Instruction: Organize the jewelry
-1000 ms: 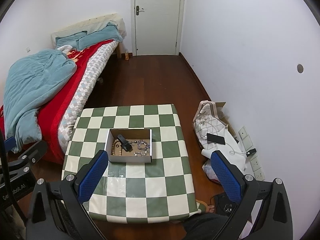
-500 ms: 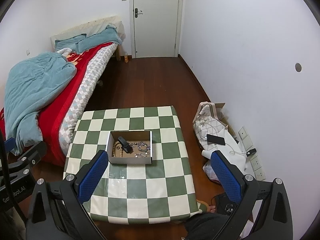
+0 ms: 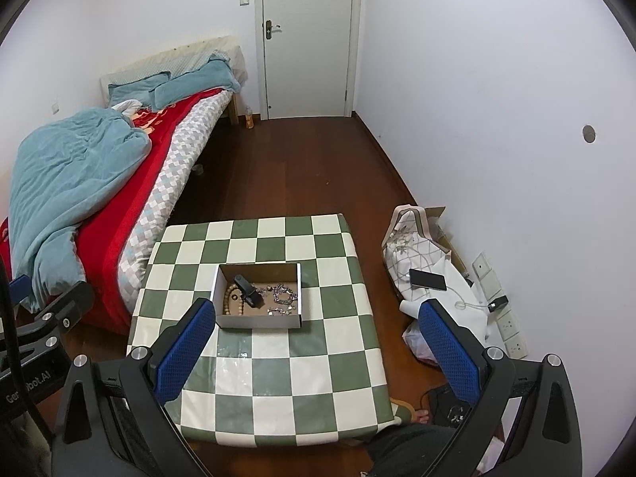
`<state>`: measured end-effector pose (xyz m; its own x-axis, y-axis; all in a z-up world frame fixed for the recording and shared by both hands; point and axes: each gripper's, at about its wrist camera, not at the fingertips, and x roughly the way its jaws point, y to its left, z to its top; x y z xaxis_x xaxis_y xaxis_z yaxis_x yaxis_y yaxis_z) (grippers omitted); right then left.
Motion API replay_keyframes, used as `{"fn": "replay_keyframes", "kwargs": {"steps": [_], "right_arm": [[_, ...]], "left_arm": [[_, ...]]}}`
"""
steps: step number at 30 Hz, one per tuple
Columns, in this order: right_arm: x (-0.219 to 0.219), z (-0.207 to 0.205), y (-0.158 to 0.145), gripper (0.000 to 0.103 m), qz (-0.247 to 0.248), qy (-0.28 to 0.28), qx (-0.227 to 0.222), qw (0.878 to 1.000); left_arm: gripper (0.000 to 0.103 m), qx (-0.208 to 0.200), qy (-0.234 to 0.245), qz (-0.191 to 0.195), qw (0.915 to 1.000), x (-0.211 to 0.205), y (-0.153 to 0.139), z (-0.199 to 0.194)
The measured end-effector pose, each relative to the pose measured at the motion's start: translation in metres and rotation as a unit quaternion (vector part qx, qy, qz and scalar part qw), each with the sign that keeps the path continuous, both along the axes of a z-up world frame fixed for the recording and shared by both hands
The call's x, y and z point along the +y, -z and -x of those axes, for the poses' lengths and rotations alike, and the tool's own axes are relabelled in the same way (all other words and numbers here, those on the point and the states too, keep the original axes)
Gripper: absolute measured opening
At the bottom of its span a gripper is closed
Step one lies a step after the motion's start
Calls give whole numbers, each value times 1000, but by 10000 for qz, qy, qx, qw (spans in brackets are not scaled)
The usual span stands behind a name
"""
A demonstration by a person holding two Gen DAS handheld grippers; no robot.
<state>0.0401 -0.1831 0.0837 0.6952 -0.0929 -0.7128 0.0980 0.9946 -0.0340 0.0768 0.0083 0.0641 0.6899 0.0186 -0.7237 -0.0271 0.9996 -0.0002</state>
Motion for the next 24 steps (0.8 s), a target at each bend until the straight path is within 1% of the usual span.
{"fn": "replay_keyframes", "kwargs": {"steps": [8,24], "right_arm": [[-1,0,-3,103,-16,-6,-19,10000],[-3,2,-8,103,-15,6,-52,10000]], "left_arm": [[103,-54,14,13,10000,-3,-7,1],[103,-119,53,41,9999,0,-9,7]]}}
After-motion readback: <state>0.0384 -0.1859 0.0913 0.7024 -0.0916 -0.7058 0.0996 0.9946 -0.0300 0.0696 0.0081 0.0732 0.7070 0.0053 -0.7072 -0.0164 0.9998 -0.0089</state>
